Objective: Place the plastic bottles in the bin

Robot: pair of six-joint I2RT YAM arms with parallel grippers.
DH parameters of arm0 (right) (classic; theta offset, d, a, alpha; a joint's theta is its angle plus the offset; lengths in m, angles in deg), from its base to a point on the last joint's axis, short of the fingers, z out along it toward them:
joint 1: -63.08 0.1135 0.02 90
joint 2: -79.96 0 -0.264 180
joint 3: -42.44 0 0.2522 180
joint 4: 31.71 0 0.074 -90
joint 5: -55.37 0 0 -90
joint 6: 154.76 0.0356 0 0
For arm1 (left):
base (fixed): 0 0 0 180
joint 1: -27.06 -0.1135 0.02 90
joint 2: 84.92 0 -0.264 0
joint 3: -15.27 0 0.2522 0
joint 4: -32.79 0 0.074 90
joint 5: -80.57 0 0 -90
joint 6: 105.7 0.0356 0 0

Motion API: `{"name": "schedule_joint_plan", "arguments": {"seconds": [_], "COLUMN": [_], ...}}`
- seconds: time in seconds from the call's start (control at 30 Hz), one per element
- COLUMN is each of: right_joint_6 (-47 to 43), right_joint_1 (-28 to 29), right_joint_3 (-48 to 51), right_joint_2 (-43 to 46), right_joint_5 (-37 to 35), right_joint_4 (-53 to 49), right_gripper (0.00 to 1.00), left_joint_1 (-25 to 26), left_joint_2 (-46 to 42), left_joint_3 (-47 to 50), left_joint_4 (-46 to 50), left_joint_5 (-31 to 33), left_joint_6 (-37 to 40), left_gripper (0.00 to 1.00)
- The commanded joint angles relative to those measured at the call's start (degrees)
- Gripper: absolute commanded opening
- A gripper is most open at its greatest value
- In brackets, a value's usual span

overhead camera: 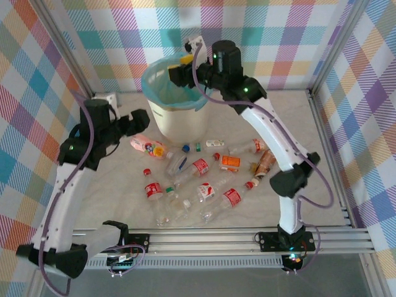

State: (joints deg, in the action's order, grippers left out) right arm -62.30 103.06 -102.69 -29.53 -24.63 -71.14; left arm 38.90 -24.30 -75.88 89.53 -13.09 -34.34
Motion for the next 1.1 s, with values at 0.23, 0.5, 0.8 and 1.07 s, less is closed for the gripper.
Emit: {"name": "schedule_joint_plan", "arguments": {"seconds": [0.23, 0.5, 0.8, 1.07], "right_joint_6": [5.0, 8.8, 11.3, 11.7], "right_joint_1": [12.6, 19.5, 25.6, 28.4], "right_joint_3": [50.2, 71.6, 74.4, 72.3], "right_joint_2": [23.3, 28.2, 23.2, 18.4], "right_joint_5": [0.2, -0.8, 0.1, 1.5], "right_joint_4": [14.2, 19.6, 21.5, 22.5], "right_gripper": [0.58, 0.56, 0.55, 0.55], "left_joint_1": [-0.6, -0.6, -0.8, -2.7], "left_joint_2": [-11.8, -10.3, 0.4, 10.7], "left_joint_3": [20.0, 32.6, 36.5, 33.6], "left_joint_4": [11.9, 5.7, -4.1, -8.3], "left_joint_5": [0.1, -0.7, 0.2, -1.9], "left_joint_6": [-6.5, -8.8, -8.1, -4.9], "left_gripper": [0.85, 0.83, 0.73, 0.70]}}
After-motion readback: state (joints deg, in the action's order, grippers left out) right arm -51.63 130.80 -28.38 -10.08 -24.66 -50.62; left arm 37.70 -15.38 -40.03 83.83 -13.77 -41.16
